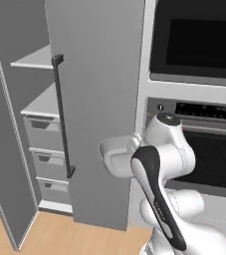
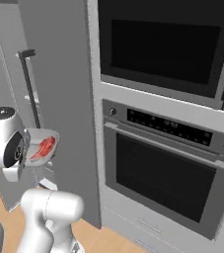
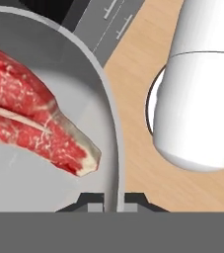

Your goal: Take the meat container that has the steak and place it on the second highest rack of the freezer. Then take the vegetable container that has the lime and onion and place it on the highest rack of the freezer.

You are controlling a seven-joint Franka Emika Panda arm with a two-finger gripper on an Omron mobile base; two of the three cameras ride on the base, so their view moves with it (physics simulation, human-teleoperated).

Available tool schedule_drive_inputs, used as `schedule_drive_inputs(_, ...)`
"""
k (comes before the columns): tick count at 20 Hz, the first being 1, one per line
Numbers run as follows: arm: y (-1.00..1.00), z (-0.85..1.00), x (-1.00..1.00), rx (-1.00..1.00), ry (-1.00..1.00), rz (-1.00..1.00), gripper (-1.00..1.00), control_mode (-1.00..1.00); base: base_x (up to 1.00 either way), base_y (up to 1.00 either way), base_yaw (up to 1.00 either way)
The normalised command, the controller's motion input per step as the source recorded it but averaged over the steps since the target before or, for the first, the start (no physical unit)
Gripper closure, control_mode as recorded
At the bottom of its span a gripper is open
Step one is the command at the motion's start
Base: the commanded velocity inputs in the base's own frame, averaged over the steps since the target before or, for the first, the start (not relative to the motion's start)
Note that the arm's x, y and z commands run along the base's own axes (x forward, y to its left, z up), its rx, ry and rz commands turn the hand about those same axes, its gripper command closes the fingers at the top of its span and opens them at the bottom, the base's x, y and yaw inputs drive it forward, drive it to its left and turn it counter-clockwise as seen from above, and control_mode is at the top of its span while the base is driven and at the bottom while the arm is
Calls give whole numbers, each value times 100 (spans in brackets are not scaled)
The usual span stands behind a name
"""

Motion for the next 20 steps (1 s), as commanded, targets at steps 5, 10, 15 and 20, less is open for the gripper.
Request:
schedule_drive_inputs(5,0,0,0,0,0,0,100,100,66,100,-22)
schedule_drive_inputs(10,0,0,0,0,0,0,100,100,41,89,-36)
schedule_drive_inputs(15,0,0,0,0,0,0,100,100,17,28,-36)
schedule_drive_inputs(20,0,0,0,0,0,0,100,100,11,21,-27)
